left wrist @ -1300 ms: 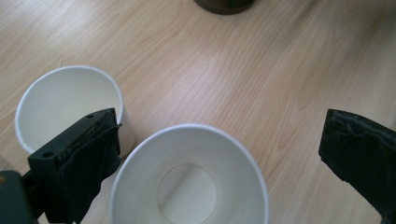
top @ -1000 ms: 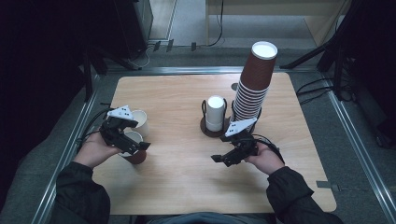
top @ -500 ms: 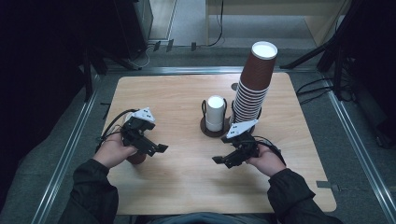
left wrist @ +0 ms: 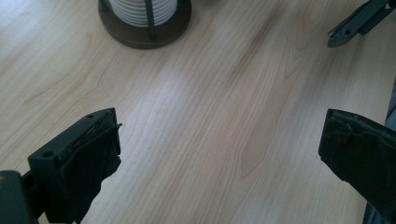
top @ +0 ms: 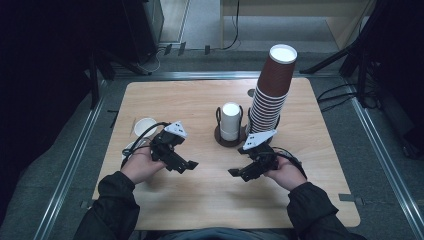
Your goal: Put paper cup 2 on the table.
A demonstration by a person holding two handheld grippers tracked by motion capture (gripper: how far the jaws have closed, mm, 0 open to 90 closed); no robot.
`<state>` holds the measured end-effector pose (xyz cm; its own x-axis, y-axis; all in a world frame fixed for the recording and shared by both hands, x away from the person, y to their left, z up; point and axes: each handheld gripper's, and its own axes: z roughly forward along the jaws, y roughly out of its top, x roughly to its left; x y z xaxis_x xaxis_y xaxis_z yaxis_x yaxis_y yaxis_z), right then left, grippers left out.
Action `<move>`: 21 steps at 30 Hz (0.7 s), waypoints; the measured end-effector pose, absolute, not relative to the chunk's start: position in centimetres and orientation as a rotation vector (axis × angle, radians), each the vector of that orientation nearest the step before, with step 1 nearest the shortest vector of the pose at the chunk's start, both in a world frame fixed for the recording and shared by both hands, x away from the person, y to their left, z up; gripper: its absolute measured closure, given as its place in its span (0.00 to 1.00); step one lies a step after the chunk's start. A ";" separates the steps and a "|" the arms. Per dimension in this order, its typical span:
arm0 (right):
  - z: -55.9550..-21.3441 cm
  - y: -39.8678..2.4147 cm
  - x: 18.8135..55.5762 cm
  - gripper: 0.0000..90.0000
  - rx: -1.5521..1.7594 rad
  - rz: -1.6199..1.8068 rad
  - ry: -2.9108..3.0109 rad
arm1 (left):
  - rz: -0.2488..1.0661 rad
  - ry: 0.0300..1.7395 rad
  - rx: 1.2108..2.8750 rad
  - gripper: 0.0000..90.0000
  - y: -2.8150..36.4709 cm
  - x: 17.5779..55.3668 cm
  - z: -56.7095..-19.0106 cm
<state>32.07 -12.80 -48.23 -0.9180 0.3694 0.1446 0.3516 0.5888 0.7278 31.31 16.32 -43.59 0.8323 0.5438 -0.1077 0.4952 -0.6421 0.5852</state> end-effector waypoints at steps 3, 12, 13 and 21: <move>-48.3 -12.9 32.0 0.17 0.620 1.265 2.777 | 0.077 0.772 2.386 0.00 15.6 31.5 -44.1; -48.2 -13.1 32.0 0.17 0.619 1.259 2.769 | 0.095 0.754 2.405 0.00 13.4 31.4 -45.1; -48.2 -13.1 32.0 0.17 0.618 1.258 2.768 | 0.100 0.751 2.408 0.00 13.2 31.4 -45.3; -48.2 -13.4 32.0 0.17 0.611 1.260 2.760 | 0.119 0.751 2.403 0.00 12.2 31.2 -46.1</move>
<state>32.02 -13.35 -48.18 -0.9209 0.3713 0.1189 0.3331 0.5907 0.7349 31.17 12.16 -46.14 0.8350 0.5426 -0.0920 0.4877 -0.6522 0.5803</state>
